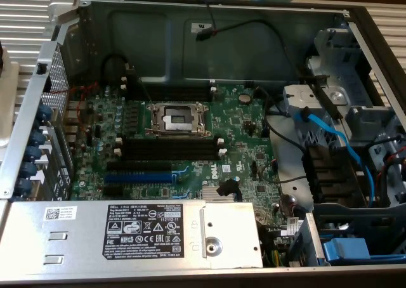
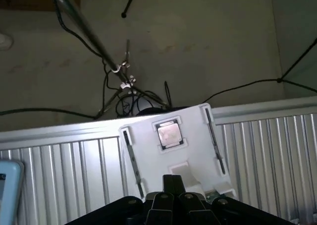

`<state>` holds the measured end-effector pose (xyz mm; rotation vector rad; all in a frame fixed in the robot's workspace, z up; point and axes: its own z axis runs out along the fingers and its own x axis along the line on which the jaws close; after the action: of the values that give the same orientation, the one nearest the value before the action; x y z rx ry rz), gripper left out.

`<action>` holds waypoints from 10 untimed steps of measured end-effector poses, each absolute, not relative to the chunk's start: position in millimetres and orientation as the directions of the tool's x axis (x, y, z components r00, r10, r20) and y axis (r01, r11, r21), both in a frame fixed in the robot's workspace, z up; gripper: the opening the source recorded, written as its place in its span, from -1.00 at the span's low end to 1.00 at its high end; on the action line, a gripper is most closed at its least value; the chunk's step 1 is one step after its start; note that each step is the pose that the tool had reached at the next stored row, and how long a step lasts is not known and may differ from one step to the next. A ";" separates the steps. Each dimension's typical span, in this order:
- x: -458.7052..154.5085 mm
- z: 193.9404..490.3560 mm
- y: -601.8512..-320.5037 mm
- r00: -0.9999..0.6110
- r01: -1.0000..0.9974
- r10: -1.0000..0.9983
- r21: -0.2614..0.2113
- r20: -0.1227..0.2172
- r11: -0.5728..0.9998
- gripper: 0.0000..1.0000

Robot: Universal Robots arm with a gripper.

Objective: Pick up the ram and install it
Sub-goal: 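Pick up the ram and move it above insertion slot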

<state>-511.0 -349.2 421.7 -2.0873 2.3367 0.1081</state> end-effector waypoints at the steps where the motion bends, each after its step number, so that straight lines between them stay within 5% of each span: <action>1: -511.0 421.3 -349.2 -0.095 -0.995 -0.994 0.047 -0.051 0.092 -0.80; 10: -513.4 416.9 -349.3 -0.017 -0.999 -0.999 0.042 -0.039 0.016 -0.80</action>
<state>-513.4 -349.3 416.9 -2.2029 2.2398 0.0906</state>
